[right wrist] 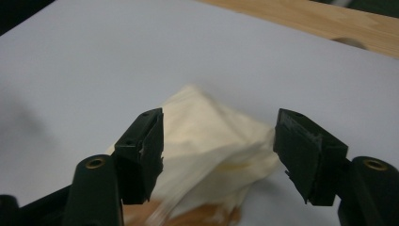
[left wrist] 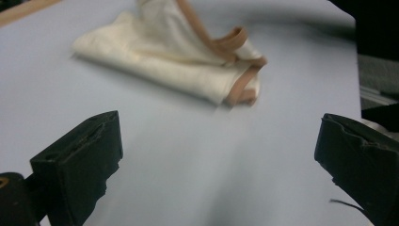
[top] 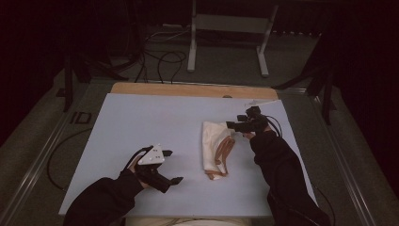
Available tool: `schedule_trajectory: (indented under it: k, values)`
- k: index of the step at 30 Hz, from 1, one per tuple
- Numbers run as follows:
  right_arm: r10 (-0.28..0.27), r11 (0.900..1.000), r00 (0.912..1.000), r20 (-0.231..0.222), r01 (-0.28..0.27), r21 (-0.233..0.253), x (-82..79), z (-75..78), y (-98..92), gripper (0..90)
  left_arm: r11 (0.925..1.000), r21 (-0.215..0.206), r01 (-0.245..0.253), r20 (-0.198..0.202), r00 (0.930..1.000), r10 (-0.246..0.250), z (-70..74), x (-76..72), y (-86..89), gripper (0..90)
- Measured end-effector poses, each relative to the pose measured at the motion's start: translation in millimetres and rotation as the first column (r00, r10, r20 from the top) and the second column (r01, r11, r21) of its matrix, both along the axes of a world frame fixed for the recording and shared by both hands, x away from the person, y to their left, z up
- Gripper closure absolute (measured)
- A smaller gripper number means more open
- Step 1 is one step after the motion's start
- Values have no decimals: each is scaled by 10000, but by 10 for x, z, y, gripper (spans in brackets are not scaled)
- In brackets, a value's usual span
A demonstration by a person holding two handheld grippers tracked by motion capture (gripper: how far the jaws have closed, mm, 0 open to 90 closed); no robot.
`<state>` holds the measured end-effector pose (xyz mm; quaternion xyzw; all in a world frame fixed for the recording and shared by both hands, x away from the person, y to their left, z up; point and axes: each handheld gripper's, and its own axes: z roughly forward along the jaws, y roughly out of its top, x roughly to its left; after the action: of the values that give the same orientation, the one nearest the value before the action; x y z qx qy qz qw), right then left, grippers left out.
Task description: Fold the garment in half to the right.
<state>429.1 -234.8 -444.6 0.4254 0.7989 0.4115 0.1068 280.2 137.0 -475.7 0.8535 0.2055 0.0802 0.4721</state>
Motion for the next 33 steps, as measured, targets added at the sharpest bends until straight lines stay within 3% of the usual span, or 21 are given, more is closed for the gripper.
schedule_trajectory:
  k: [2,4,9,14,16,18,21,23,25,30,33]
  values:
    - [-402,9988,9985,-372,412,253,108,-52,7,346,9993,-244,-272,-113,9996,269,-78,-43,82,26]
    - [-704,9969,9932,-930,734,292,203,-146,23,349,9991,-176,-388,-247,9990,384,-147,-85,144,26]
    - [-912,9958,9797,-1783,911,-86,329,-409,54,326,9977,-258,-624,-487,9969,611,-244,-138,269,26]
    - [-900,9959,9646,-2477,869,-235,323,-542,-14,333,9961,-452,-759,-585,9956,732,-273,-157,327,29]
    - [-967,9953,9585,-2681,911,-330,322,-564,-61,367,9962,-488,-720,-624,9957,689,-286,-154,331,30]
    - [-807,9962,9562,-2814,866,87,328,-574,-107,412,9960,-566,-696,-656,9957,658,-300,-152,326,30]
    - [-564,9978,9544,-2930,643,176,342,-588,-135,581,9964,-538,-661,-642,9960,626,-316,-148,314,30]
    - [-497,9987,9633,-2638,461,-198,335,-578,-140,772,9963,-551,-665,-645,9959,630,-320,-148,313,30]
    - [-421,9987,9704,-2376,339,-386,330,-553,-146,864,9960,-607,-660,-613,9962,623,-320,-147,315,30]
    - [-358,9933,9899,-1375,202,-1139,301,-436,-112,876,9944,-800,-698,-564,9963,654,-317,-141,329,31]
    - [-250,9934,9974,-671,173,-1133,273,-328,-93,877,9933,-878,-749,-546,9960,703,-316,-144,336,31]
